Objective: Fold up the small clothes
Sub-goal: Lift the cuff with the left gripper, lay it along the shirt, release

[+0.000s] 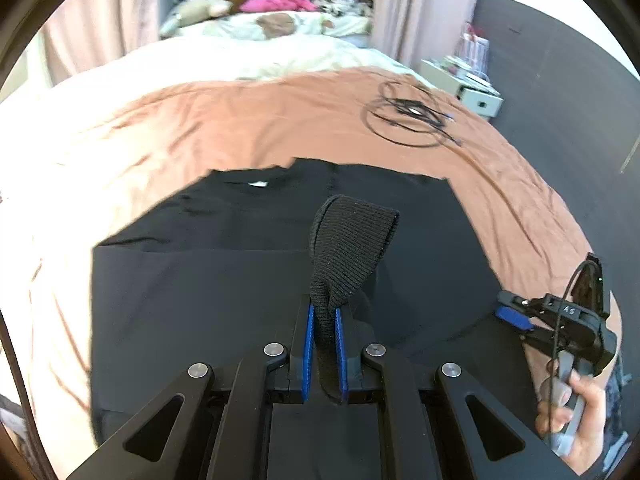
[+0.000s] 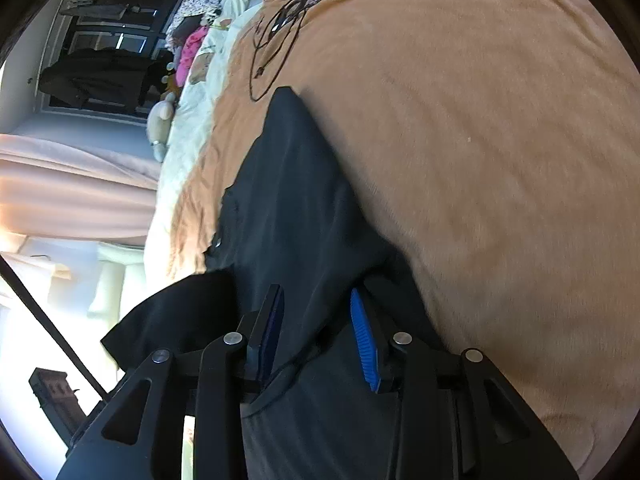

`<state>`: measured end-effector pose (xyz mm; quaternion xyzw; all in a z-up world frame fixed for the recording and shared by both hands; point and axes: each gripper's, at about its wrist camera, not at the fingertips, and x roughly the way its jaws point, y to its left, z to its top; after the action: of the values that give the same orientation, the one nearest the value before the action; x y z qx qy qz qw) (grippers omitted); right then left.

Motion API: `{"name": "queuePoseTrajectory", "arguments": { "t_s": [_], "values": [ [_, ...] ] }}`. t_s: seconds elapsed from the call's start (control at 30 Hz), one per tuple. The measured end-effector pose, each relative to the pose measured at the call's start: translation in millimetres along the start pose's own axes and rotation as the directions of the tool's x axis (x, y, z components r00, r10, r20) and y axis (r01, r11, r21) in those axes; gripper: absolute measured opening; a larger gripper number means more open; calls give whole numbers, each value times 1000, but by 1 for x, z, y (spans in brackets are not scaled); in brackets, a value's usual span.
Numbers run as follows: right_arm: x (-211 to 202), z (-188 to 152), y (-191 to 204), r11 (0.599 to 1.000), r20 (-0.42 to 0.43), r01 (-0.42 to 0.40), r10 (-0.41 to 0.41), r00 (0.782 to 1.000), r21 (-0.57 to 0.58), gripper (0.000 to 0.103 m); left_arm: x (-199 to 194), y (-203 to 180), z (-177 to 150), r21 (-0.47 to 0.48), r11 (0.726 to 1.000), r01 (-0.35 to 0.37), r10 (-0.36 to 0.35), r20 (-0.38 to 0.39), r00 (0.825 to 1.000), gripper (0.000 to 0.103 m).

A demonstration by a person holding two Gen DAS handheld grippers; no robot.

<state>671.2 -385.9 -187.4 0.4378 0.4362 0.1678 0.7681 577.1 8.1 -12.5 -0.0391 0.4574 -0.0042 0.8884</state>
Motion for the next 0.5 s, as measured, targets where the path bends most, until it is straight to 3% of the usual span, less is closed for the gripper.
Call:
{"name": "queuePoseTrajectory", "arguments": {
  "t_s": [0.2,0.5],
  "values": [
    [8,2,4,998,4,56,-56,998,0,32,-8,58,-3,-51,997,-60,60,11,998,10],
    [5,-8,2,998,48,4,-7,999,58,33,0,130,-32,-171,980,-102,100,-21,995,10]
  ]
}}
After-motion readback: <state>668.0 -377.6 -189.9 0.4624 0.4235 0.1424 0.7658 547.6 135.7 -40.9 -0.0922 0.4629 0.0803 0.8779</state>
